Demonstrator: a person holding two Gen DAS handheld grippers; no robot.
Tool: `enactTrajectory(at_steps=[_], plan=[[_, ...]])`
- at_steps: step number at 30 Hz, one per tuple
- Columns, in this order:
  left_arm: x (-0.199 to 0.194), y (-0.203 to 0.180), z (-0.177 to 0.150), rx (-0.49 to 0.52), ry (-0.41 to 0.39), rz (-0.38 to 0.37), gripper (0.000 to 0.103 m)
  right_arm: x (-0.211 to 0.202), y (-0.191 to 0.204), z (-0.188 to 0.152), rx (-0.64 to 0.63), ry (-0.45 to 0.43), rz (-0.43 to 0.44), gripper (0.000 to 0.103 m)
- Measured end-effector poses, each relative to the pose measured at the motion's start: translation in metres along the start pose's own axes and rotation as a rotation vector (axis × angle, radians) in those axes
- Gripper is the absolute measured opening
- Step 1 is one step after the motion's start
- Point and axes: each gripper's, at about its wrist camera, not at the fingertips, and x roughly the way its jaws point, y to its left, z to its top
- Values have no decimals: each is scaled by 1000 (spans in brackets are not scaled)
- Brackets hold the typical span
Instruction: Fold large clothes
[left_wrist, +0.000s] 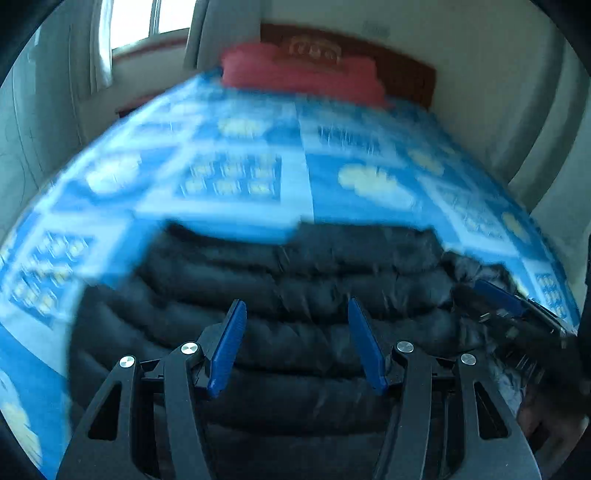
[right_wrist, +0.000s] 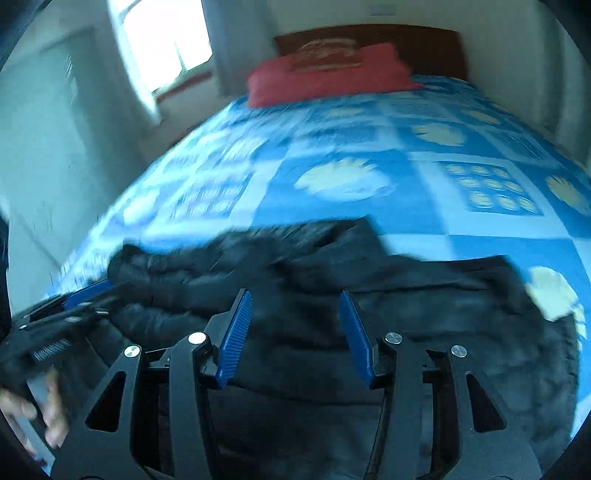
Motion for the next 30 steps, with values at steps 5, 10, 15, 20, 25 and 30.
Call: enactTrajectory(at_steps=[5, 10, 15, 20, 25, 30], plan=[[24, -6, -7, 38, 17, 62, 57, 24, -4, -6, 9, 66, -29, 49], [-14, 23, -10, -14, -44, 22, 56, -17, -41, -2, 47, -17, -47, 48], [-17, 63, -19, -67, -37, 76, 56, -20, -107, -15, 128, 32, -221, 48], [6, 58, -27, -36, -25, 104, 56, 2, -120, -29, 141, 47, -203, 46], [-25, 64, -32, -43, -27, 96, 56, -28, -120, -28, 141, 30, -204, 46], [-56, 90, -55, -91, -62, 135, 56, -54, -129, -60, 101, 27, -324, 49]])
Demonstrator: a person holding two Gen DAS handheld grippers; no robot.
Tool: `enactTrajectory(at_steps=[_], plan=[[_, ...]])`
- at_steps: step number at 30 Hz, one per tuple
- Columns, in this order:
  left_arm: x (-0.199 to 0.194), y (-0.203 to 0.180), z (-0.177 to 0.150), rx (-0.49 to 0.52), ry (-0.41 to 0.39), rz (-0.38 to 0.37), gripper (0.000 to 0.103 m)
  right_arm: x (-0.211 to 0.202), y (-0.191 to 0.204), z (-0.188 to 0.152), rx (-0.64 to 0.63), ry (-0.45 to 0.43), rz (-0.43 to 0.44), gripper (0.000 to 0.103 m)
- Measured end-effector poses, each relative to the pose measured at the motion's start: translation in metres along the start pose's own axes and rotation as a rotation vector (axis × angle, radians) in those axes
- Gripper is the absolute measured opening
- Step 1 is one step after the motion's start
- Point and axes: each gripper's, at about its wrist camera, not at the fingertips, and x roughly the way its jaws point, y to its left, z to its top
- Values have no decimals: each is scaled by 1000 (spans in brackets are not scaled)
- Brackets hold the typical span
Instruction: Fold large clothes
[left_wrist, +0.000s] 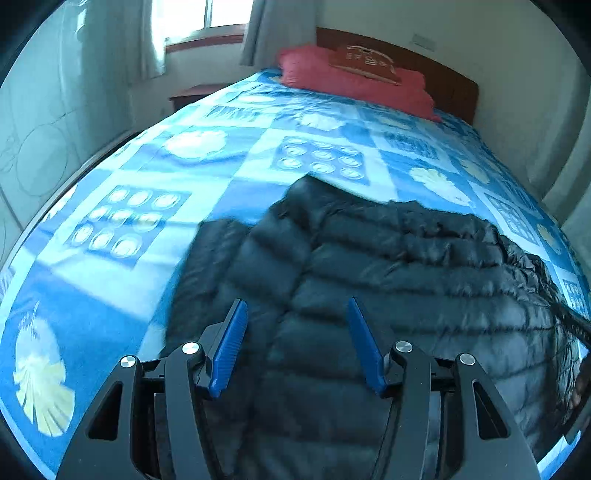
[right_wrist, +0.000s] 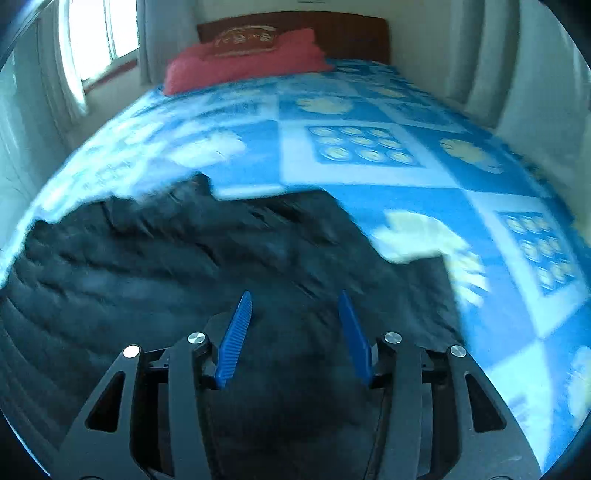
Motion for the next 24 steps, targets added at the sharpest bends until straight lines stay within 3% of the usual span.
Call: enactTrajectory(at_steps=[5, 8, 10, 12, 17, 21, 24], plan=[[30, 4, -9, 12, 71, -26, 58, 16, 4, -7, -22, 9, -9, 49], [23, 10, -3, -30, 91, -47, 58, 2, -3, -7, 14, 16, 12, 50], [6, 18, -8, -54, 80, -47, 58, -23, -16, -14, 65, 2, 60, 53], [-22, 32, -18, -72, 35, -24, 58, -47, -28, -24, 93, -25, 57, 67], [-66, 77, -65, -243, 6, -3, 71, -85, -72, -72, 219, -12, 78, 70], [-77, 103, -111, -393, 55, -71, 74, -90, -102, -116, 371, 29, 147, 70], [-82, 102, -129, -436, 48, -120, 76, -80, -107, -135, 456, 67, 205, 70]])
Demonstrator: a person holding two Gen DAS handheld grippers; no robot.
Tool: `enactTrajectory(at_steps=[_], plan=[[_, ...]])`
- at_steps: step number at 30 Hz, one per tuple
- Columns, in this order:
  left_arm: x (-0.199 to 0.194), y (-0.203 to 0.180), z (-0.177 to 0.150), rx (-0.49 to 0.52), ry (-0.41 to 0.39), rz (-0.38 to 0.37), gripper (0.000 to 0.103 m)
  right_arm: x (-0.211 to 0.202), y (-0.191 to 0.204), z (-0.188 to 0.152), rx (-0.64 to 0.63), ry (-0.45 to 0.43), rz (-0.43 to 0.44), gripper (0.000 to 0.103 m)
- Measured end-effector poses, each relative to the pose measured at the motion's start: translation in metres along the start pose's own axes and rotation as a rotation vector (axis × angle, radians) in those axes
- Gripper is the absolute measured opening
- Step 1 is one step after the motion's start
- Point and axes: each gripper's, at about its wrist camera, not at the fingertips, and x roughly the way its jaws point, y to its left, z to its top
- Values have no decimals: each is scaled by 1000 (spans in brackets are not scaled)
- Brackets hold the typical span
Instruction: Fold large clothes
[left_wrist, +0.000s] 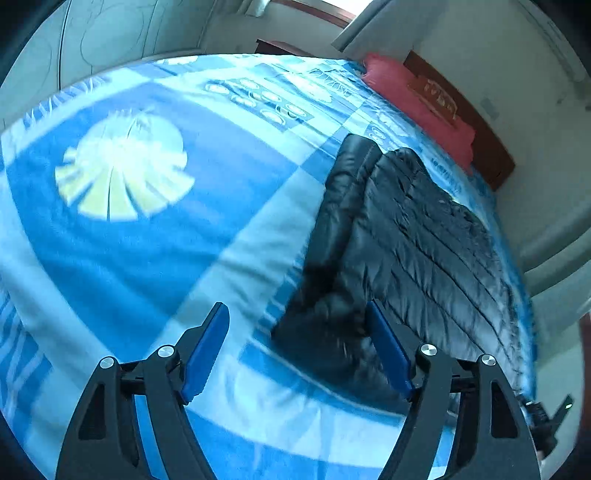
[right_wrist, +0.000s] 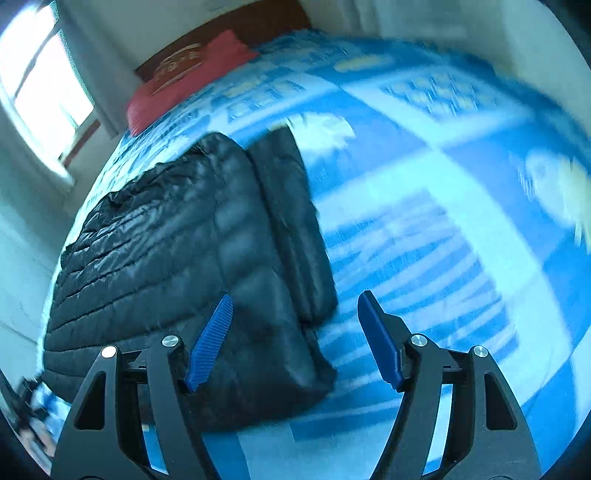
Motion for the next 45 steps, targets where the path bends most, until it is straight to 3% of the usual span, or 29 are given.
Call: enactTrajectory(at_steps=[4, 6, 7, 9, 11, 15, 21, 34, 45], plan=[[9, -3, -7, -70, 39, -84, 76, 15, -2, -9, 86, 27, 83, 70], [19, -4, -8, -117, 48, -116, 76, 18, 2, -12, 95, -1, 82, 71], [20, -6, -9, -114, 37, -109, 71, 18, 4, -13, 92, -10, 78, 69], [24, -13, -10, -83, 24, -99, 57, 20, 9, -14, 93, -12, 111, 45], [24, -20, -10, -69, 19, -117, 38, 19, 10, -15, 99, -17, 126, 35], [11, -21, -12, -64, 3, -141, 26, 6, 15, -20, 83, -47, 160, 19], [-15, -15, -19, -41, -19, -144, 21, -17, 16, -32, 54, -57, 181, 16], [-80, 34, -73, -40, 8, -128, 21, -85, -11, -122, 51, -13, 215, 16], [-112, 63, -113, -60, 27, -139, 21, -114, -30, -166, 63, 3, 216, 16]])
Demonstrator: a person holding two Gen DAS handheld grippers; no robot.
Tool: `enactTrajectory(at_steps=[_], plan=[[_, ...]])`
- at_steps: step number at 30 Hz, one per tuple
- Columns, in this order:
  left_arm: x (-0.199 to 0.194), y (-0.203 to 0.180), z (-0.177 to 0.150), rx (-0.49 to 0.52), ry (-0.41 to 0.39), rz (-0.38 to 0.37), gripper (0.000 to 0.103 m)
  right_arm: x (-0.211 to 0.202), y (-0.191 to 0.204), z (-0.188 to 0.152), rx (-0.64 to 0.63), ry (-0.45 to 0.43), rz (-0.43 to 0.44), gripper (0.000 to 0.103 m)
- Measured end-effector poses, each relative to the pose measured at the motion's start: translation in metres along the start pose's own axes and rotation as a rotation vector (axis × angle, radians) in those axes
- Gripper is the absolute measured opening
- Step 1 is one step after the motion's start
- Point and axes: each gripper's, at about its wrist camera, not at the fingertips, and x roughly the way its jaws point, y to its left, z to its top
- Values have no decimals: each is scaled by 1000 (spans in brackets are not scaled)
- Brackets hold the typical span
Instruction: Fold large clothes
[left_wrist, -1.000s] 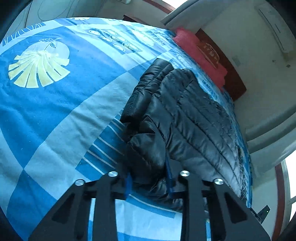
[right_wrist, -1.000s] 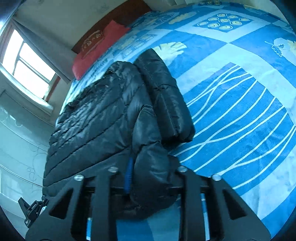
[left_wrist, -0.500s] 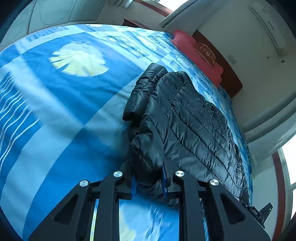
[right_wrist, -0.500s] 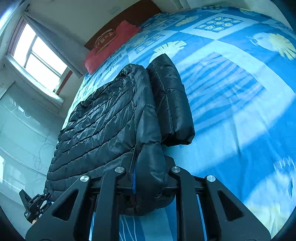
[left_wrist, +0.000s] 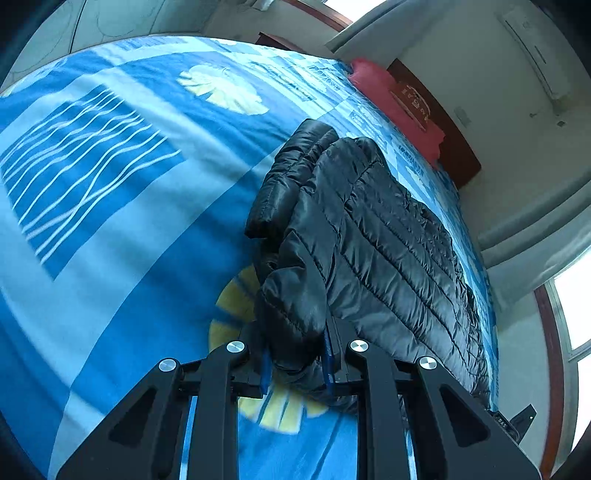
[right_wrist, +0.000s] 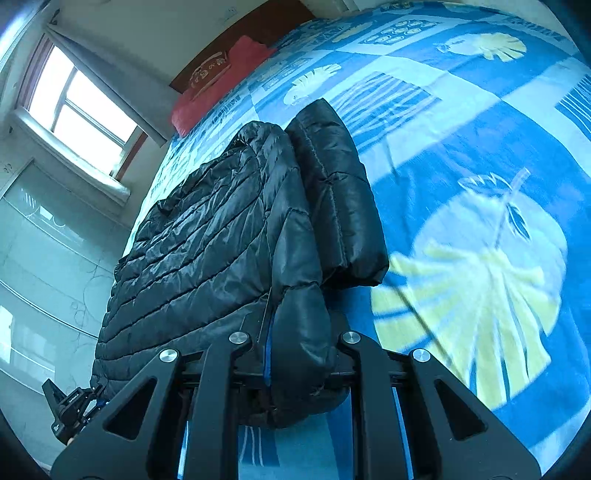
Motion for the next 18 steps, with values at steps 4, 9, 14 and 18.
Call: enactTrajectory(at_steps=[4, 9, 14, 18], plan=[[-5, 4, -9, -5, -3, 2, 21, -2, -4, -5, 6, 4, -1, 16], [-5, 5, -9, 4, -1, 0, 21, -1, -8, -7, 15, 10, 3, 16], [-2, 7, -10, 20, 6, 5, 22, -1, -10, -7, 21, 11, 7, 19], [-7, 7, -12, 49, 1, 13, 28, -3, -16, -10, 34, 12, -6, 30]])
